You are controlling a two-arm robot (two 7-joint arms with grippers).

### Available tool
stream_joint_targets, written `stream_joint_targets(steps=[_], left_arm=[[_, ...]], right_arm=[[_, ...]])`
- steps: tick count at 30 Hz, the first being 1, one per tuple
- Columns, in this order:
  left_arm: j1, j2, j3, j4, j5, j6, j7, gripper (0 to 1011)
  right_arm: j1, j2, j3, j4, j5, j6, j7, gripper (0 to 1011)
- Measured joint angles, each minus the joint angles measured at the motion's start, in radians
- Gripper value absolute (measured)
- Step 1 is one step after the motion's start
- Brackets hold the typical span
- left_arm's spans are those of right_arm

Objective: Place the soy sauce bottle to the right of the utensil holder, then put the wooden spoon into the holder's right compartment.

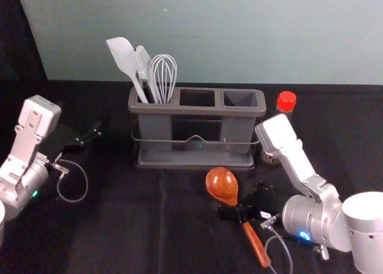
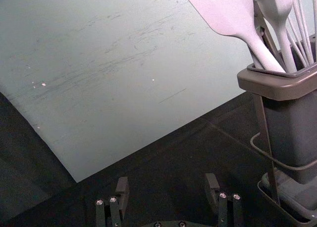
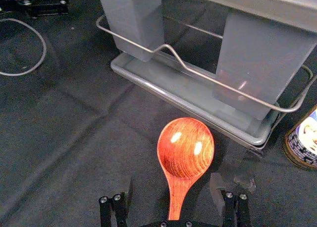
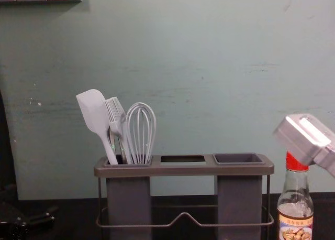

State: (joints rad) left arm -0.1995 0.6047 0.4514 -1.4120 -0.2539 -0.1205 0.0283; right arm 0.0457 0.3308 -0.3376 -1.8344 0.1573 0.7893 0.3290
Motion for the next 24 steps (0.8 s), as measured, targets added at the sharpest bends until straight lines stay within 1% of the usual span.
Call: stream_joint_targets(steps=[5, 8, 9, 15, 21, 24], left_arm=[[0.000, 0.000, 0.000, 0.000, 0.000, 0.000, 0.000, 1005], [0.000, 0.000, 0.000, 0.000, 0.000, 0.000, 0.000, 1005], [0.000, 0.000, 0.000, 0.000, 0.000, 0.000, 0.000, 1005], [0.000, 0.000, 0.000, 0.000, 0.000, 0.000, 0.000, 1005], [0.000, 0.000, 0.000, 0.000, 0.000, 0.000, 0.000, 1005], [0.000, 0.000, 0.000, 0.000, 0.000, 0.000, 0.000, 1005]], right_arm=[[0.033, -0.024, -0.006, 0.039, -0.012, 0.031, 0.002, 1003], [0.048, -0.031, -0.012, 0.053, -0.020, 0.044, 0.005, 1002], [0.060, -0.034, -0.018, 0.062, -0.026, 0.057, 0.010, 1002], [0.100, -0.035, -0.035, 0.078, -0.050, 0.103, 0.027, 1002], [0.117, -0.038, -0.037, 0.086, -0.066, 0.117, 0.036, 1002], [0.127, -0.046, -0.040, 0.099, -0.075, 0.119, 0.042, 1002]])
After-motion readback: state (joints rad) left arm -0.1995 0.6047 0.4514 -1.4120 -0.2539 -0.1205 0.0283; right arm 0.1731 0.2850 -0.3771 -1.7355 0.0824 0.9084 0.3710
